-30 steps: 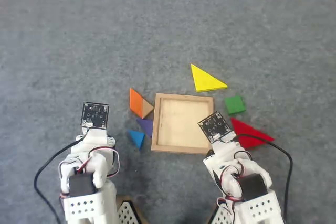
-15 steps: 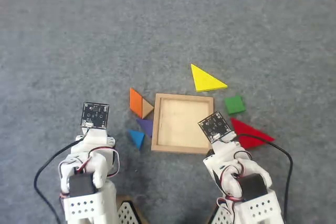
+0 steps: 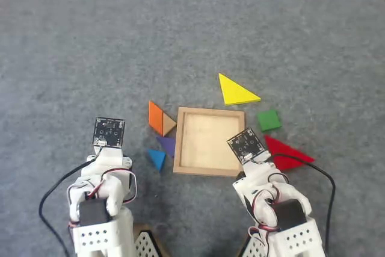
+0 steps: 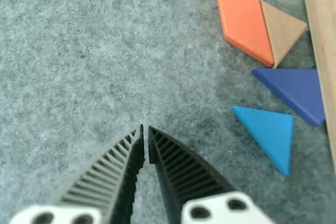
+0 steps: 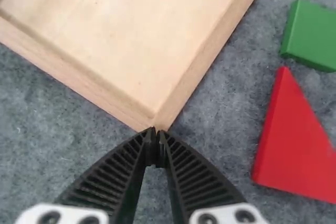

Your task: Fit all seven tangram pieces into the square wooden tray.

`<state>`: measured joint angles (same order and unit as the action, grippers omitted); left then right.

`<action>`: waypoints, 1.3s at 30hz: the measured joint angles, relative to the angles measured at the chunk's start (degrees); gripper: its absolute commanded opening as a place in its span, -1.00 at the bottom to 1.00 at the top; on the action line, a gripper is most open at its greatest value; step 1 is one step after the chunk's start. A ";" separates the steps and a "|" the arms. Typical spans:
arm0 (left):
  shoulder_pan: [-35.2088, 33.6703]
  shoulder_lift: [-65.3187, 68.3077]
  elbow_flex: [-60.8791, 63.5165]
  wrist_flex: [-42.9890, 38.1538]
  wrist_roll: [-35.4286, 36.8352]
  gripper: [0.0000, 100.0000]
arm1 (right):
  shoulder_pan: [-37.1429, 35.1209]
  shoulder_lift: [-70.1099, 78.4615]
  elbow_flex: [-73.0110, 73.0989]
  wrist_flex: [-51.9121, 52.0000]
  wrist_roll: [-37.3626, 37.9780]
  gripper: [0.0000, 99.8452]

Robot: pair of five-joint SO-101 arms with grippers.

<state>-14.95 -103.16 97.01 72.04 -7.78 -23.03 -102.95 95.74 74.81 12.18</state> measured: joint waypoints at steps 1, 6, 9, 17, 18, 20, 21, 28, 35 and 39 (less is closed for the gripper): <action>0.00 0.00 0.00 0.00 0.00 -0.97 | 0.00 0.00 0.00 0.00 0.00 -0.98; 0.00 0.00 0.00 0.00 0.00 -0.97 | -0.09 0.00 0.00 0.00 0.00 -0.98; 0.00 0.00 0.00 0.00 0.00 -0.97 | 0.00 0.00 0.00 0.00 0.00 -0.98; 0.00 0.00 0.00 0.00 0.00 -0.97 | -0.09 0.00 0.00 0.00 0.00 -0.98; 0.00 0.00 0.00 0.00 0.00 -0.97 | -0.09 0.00 0.00 0.00 0.00 -0.98; 0.00 0.00 0.00 0.00 0.00 -0.97 | 0.00 0.00 0.00 0.00 0.00 -0.98; 0.00 0.00 0.00 0.00 0.00 -0.97 | 0.53 0.00 0.00 -0.18 0.00 -0.98; 0.00 0.00 0.00 0.00 0.00 -0.97 | 24.18 0.00 -0.53 -10.64 9.58 -0.98; 0.00 0.00 0.00 0.00 0.00 -0.97 | 47.65 0.00 -0.62 -18.37 15.38 -0.99; 0.00 0.00 0.00 0.00 0.00 -0.97 | 45.98 0.00 -1.14 -13.54 17.14 -0.99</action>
<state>-14.95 -103.16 97.01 72.04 -7.78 22.95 -102.95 94.59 61.27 29.32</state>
